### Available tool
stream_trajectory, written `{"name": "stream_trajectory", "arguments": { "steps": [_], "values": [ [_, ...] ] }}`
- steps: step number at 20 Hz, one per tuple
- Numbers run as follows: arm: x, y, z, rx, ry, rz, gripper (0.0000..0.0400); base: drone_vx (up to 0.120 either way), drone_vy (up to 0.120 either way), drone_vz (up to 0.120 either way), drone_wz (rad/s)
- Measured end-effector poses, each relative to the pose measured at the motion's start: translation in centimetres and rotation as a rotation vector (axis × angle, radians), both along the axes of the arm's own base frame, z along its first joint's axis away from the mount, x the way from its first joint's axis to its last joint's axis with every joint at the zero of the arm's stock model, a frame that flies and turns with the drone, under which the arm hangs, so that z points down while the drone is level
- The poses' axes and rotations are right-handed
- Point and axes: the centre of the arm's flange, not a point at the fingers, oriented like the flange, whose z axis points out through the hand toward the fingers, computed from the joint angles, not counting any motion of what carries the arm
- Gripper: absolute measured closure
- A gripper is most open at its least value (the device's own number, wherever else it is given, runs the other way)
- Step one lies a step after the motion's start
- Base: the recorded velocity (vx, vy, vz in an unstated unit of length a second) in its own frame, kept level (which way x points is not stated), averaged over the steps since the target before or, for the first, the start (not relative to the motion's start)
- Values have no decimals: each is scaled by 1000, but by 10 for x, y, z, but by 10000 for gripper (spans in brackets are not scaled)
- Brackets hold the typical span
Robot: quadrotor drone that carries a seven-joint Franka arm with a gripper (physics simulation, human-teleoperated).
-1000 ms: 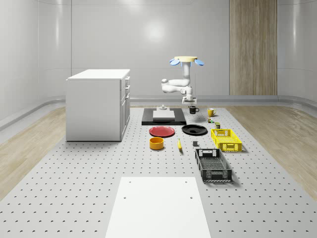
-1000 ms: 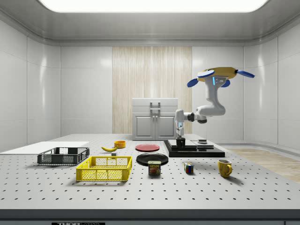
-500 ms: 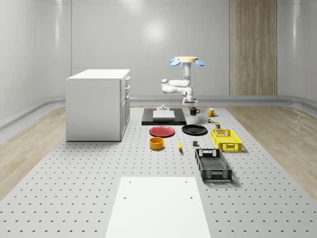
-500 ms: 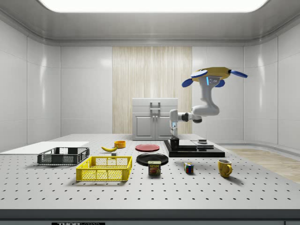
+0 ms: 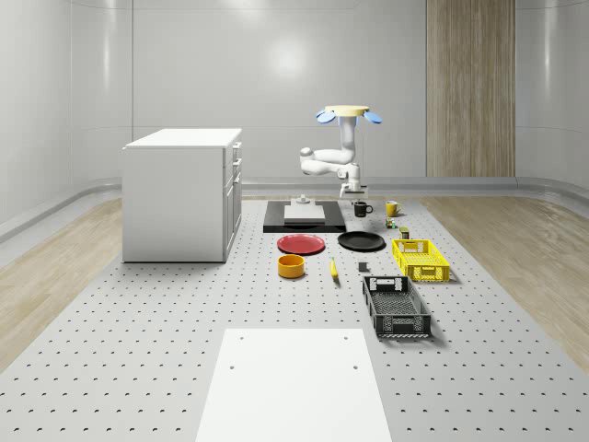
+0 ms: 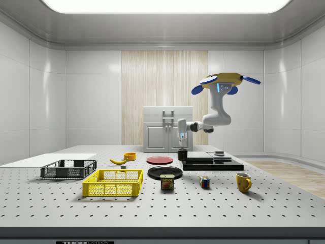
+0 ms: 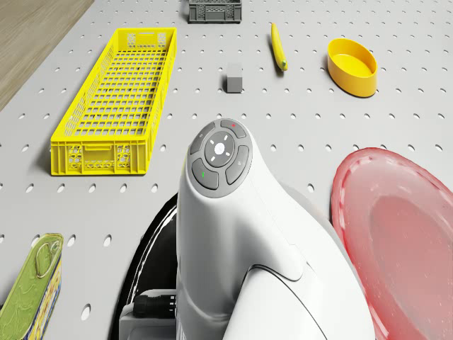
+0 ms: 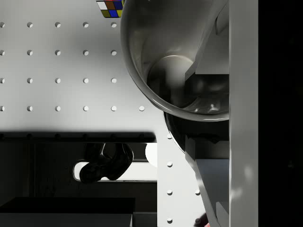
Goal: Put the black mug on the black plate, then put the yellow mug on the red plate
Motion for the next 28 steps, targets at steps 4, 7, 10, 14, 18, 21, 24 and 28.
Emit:
{"name": "stream_trajectory", "arguments": {
  "steps": [4, 7, 10, 14, 18, 21, 24, 28],
  "values": [
    [0, 0, 0, 0, 0, 0, 290, 120, 0, 0, 0],
    [0, 0, 0, 0, 0, 0, 290, 120, 0, 0, 0],
    [0, 0, 0, 0, 0, 0, 290, 120, 0, 0, 0],
    [0, 0, 0, 0, 0, 0, 290, 120, -60, 0, 0],
    [0, 0, 0, 0, 0, 0, 290, 90, -50, 0, 0],
    [0, 0, 0, 0, 0, 0, 290, 0, 0, -80, 0],
    [0, 0, 0, 0, 0, 0, 290, 0, 0, -120, 0],
    [0, 0, 0, 0, 0, 0, 290, 0, 0, -100, 0]
  ]
}}
